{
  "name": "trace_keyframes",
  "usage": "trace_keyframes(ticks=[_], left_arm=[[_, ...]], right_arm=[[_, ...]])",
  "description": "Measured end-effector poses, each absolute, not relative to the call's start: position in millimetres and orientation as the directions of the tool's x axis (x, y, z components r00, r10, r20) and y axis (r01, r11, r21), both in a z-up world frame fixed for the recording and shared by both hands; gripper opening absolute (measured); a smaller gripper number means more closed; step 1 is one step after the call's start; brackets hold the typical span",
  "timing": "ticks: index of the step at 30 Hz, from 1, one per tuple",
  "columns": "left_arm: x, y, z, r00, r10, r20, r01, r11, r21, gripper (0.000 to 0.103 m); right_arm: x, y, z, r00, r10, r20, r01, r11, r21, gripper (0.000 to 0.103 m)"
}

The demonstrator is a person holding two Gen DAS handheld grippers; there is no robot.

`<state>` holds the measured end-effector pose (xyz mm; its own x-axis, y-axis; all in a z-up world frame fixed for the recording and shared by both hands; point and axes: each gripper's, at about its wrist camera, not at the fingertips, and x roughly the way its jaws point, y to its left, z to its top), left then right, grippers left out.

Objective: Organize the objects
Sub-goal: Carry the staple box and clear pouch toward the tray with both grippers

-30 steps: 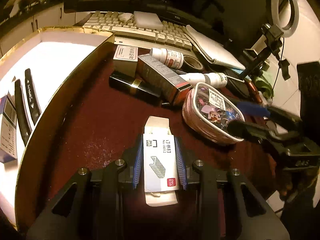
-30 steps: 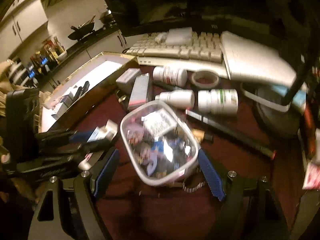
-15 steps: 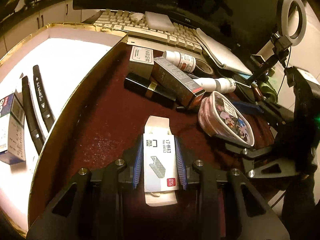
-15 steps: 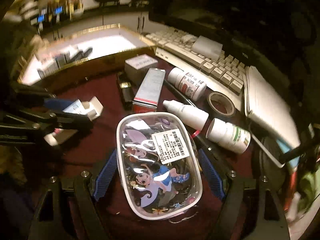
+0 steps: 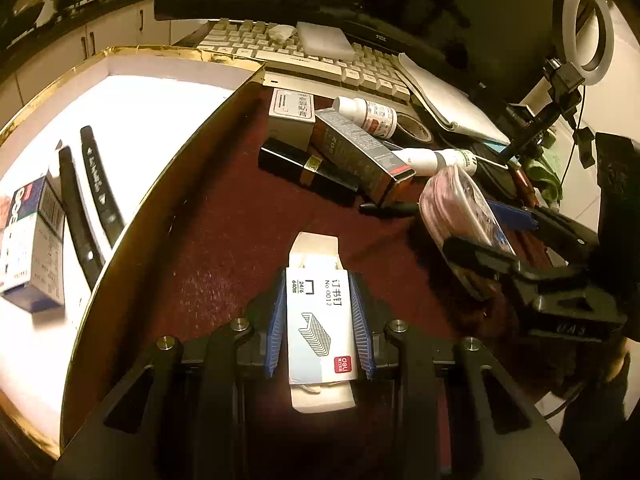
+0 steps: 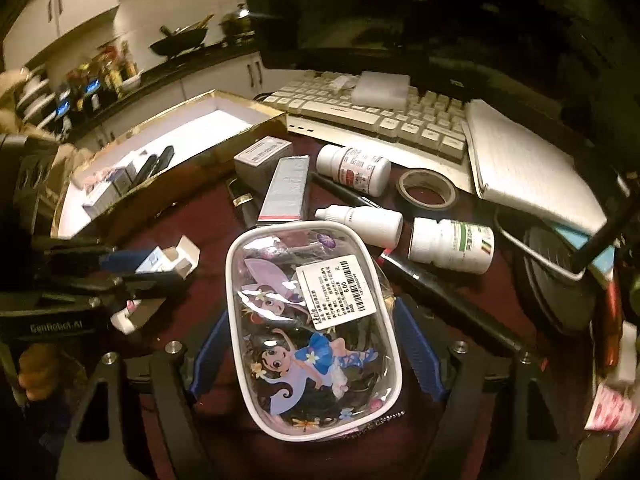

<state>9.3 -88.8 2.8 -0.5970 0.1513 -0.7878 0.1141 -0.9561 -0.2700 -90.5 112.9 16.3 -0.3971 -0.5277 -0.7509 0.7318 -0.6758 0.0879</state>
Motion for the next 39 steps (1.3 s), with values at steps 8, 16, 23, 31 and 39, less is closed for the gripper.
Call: trace_keyframes(ticks=[8, 16, 23, 31, 39], left_arm=[[12, -95, 9, -0.576, 0.125, -0.808, 0.160, -0.952, -0.261, 0.030], [27, -99, 41, -0.627, 0.097, -0.773, 0.198, -0.940, -0.278, 0.029], [40, -138, 69, -0.665, 0.000, -0.747, 0.285, -0.924, -0.253, 0.029], [28, -185, 70, -0.674, -0.052, -0.737, 0.378, -0.881, -0.283, 0.029], [14, -239, 83, -0.685, -0.160, -0.711, 0.508, -0.805, -0.308, 0.029]], right_arm=[[-82, 112, 39, -0.417, -0.641, -0.644, 0.698, -0.680, 0.226, 0.076], [-83, 98, 65, -0.393, -0.748, -0.536, 0.696, -0.622, 0.358, 0.076], [-96, 75, 61, -0.330, -0.801, -0.500, 0.650, -0.577, 0.495, 0.076], [-100, 41, 71, -0.303, -0.819, -0.486, 0.685, -0.542, 0.486, 0.076], [-117, -2, 93, -0.280, -0.810, -0.515, 0.704, -0.538, 0.463, 0.076]])
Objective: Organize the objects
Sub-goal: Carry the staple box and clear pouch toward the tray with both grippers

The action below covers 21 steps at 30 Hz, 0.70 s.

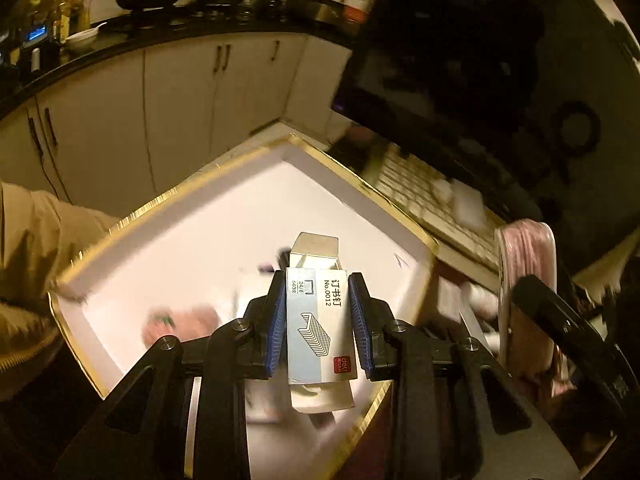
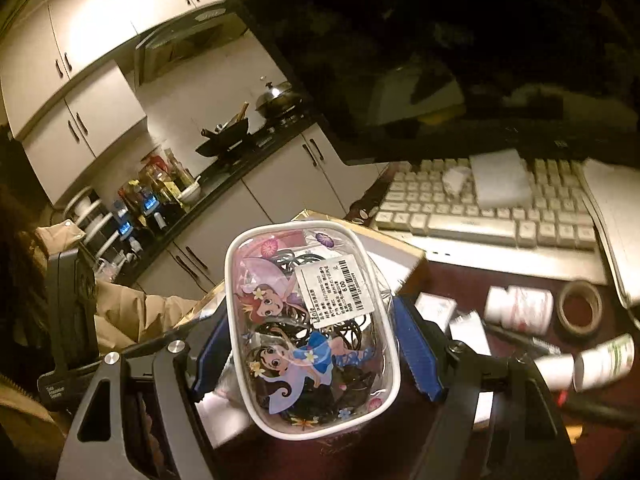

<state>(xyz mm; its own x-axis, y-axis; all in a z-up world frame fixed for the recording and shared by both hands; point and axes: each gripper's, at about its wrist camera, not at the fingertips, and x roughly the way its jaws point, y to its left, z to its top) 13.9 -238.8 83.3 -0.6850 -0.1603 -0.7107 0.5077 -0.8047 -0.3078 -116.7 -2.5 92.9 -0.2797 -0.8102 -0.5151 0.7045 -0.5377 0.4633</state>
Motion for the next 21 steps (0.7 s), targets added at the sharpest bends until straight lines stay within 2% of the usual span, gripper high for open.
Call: trace_keyframes(ticks=[3, 10, 19, 21], left_arm=[[13, -258, 90, -0.668, -0.266, -0.695, 0.566, -0.788, -0.243, 0.029], [13, -296, 64, -0.638, -0.228, -0.735, 0.588, -0.761, -0.274, 0.029], [-5, -298, 44, -0.549, -0.235, -0.802, 0.604, -0.775, -0.186, 0.029], [-9, -298, 45, -0.536, -0.281, -0.796, 0.616, -0.775, -0.141, 0.029]], right_arm=[[-125, -27, 97, -0.247, -0.816, -0.523, 0.712, -0.519, 0.474, 0.076], [-136, -68, 81, -0.211, -0.797, -0.566, 0.697, -0.529, 0.484, 0.076], [-137, -97, 45, -0.215, -0.712, -0.669, 0.687, -0.597, 0.414, 0.076], [-140, -102, 37, -0.194, -0.698, -0.690, 0.672, -0.607, 0.425, 0.076]])
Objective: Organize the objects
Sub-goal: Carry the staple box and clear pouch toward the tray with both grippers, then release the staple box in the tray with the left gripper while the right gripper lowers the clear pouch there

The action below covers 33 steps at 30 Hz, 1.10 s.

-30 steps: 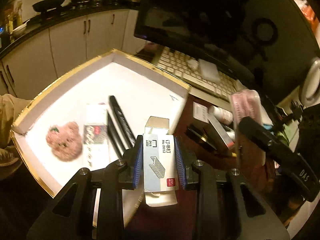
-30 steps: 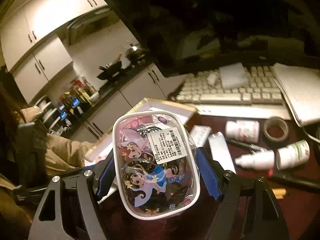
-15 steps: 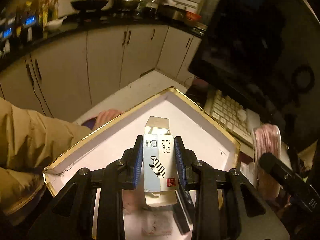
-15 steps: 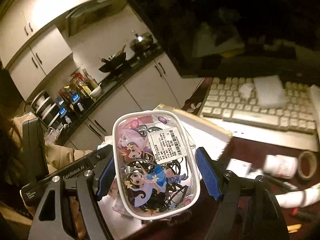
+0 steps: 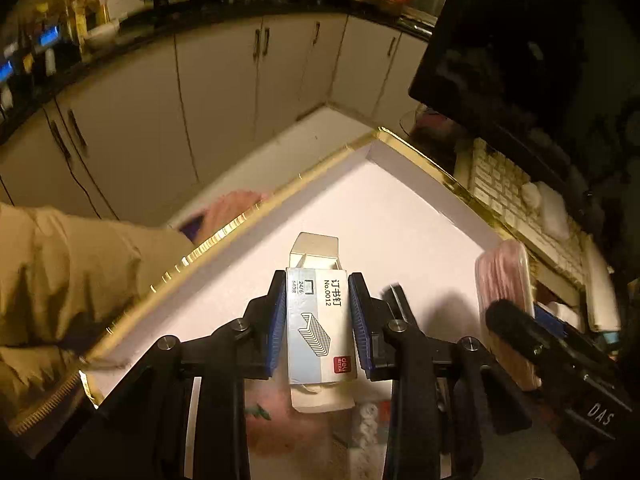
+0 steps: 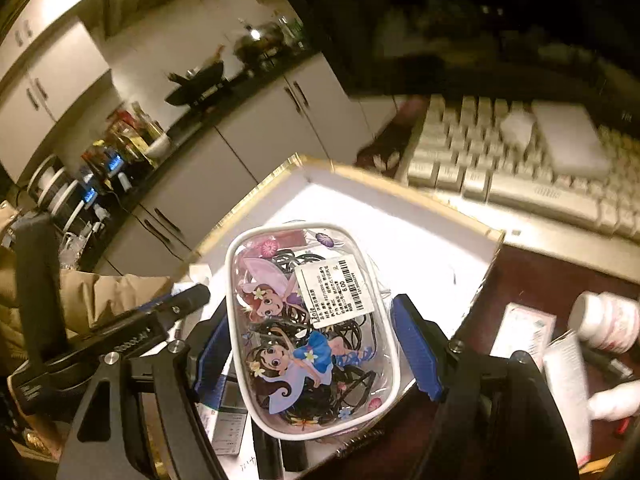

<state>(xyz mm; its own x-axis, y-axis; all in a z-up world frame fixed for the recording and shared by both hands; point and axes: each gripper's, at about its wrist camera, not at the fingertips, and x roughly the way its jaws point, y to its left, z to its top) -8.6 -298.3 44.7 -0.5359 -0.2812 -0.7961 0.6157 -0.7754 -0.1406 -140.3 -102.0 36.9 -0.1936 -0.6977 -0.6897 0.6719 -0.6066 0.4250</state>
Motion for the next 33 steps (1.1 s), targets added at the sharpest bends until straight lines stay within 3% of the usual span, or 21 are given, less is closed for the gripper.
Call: trace_keyframes(ticks=[15, 23, 28, 33], left_arm=[[-33, -307, 22, -0.412, -0.237, -0.880, 0.653, -0.750, -0.104, 0.030], [-36, -294, 30, -0.429, -0.251, -0.868, 0.632, -0.770, -0.089, 0.044], [-23, -288, 44, -0.453, -0.294, -0.841, 0.663, -0.742, -0.098, 0.044], [-5, -261, 64, -0.550, -0.259, -0.794, 0.609, -0.774, -0.171, 0.044]], right_arm=[[-132, -113, 23, -0.237, -0.636, -0.734, 0.685, -0.645, 0.339, 0.078], [-142, -108, 24, -0.169, -0.700, -0.694, 0.676, -0.595, 0.435, 0.082], [-145, -99, 31, -0.156, -0.744, -0.650, 0.649, -0.573, 0.501, 0.082], [-134, -92, 46, -0.148, -0.779, -0.609, 0.671, -0.532, 0.517, 0.082]])
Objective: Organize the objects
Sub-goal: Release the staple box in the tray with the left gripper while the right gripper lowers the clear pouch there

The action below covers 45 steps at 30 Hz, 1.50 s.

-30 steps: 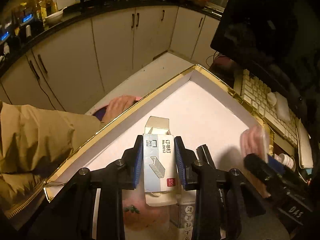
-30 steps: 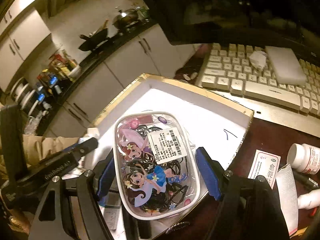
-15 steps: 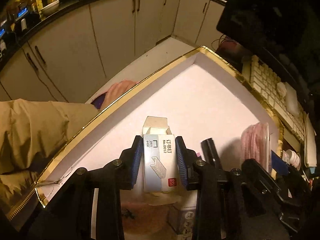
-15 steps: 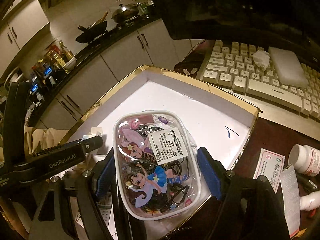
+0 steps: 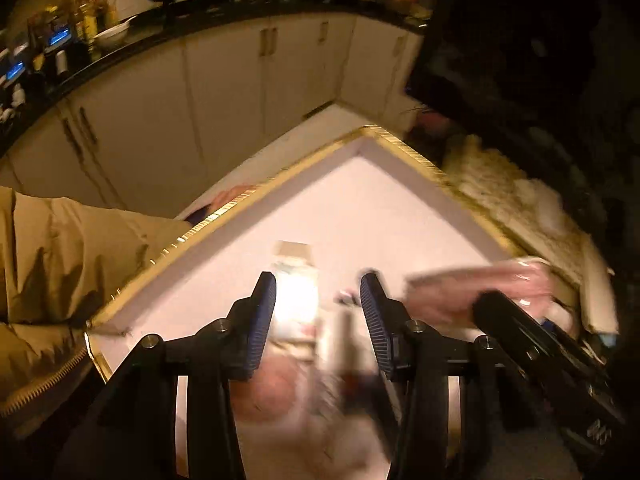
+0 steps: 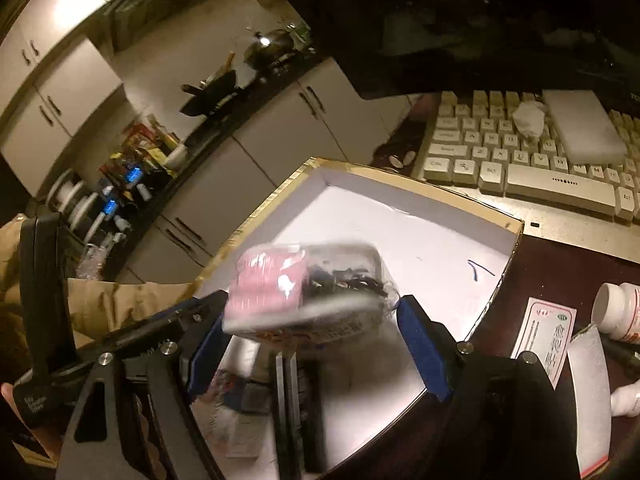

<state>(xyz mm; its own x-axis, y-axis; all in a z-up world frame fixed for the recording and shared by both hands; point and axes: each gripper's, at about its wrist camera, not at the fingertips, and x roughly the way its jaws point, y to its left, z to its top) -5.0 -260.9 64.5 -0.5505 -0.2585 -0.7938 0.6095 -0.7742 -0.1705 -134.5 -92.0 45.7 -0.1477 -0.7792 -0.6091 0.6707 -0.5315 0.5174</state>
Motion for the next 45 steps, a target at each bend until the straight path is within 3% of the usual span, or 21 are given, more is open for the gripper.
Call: trace_keyframes(ticks=[5, 8, 10, 17, 20, 23, 26, 29, 32, 35, 41, 45], left_arm=[[3, -235, 77, -0.578, -0.352, -0.736, 0.610, -0.786, -0.103, 0.045], [5, -235, 73, -0.589, -0.303, -0.750, 0.600, -0.785, -0.154, 0.045], [6, -235, 71, -0.578, -0.307, -0.756, 0.611, -0.777, -0.152, 0.045], [20, -242, 79, -0.608, -0.319, -0.727, 0.643, -0.735, -0.216, 0.045], [24, -249, 93, -0.667, -0.302, -0.682, 0.620, -0.733, -0.282, 0.045], [10, -239, 104, -0.683, -0.280, -0.674, 0.565, -0.788, -0.244, 0.045], [-13, -224, 95, -0.662, -0.263, -0.701, 0.506, -0.848, -0.160, 0.045], [-34, -226, 72, -0.611, -0.212, -0.763, 0.490, -0.858, -0.154, 0.045], [-49, -237, 47, -0.512, -0.200, -0.835, 0.533, -0.836, -0.127, 0.046], [-47, -247, 39, -0.495, -0.222, -0.840, 0.574, -0.810, -0.125, 0.046], [-26, -250, 51, -0.556, -0.210, -0.804, 0.577, -0.794, -0.191, 0.046], [-2, -236, 72, -0.642, -0.225, -0.733, 0.552, -0.799, -0.238, 0.046]], right_arm=[[-136, -75, 63, -0.211, -0.798, -0.565, 0.685, -0.533, 0.497, 0.082], [-143, -78, 51, -0.174, -0.776, -0.606, 0.654, -0.551, 0.518, 0.082], [-144, -73, 46, -0.129, -0.801, -0.585, 0.639, -0.518, 0.569, 0.082], [-139, -90, 41, -0.162, -0.778, -0.607, 0.679, -0.535, 0.503, 0.082], [-133, -97, 38, -0.244, -0.739, -0.628, 0.729, -0.566, 0.384, 0.082], [-131, -104, 27, -0.209, -0.721, -0.661, 0.739, -0.559, 0.376, 0.082], [-126, -104, 25, -0.187, -0.739, -0.647, 0.751, -0.532, 0.391, 0.083], [-128, -107, 21, -0.187, -0.719, -0.669, 0.750, -0.544, 0.376, 0.083], [-121, -105, 26, -0.176, -0.742, -0.647, 0.772, -0.512, 0.376, 0.083], [-114, -105, 26, -0.191, -0.712, -0.676, 0.781, -0.527, 0.334, 0.083], [-110, -84, 42, -0.200, -0.728, -0.656, 0.774, -0.527, 0.350, 0.082], [-93, -57, 63, -0.223, -0.780, -0.584, 0.785, -0.499, 0.367, 0.082]])
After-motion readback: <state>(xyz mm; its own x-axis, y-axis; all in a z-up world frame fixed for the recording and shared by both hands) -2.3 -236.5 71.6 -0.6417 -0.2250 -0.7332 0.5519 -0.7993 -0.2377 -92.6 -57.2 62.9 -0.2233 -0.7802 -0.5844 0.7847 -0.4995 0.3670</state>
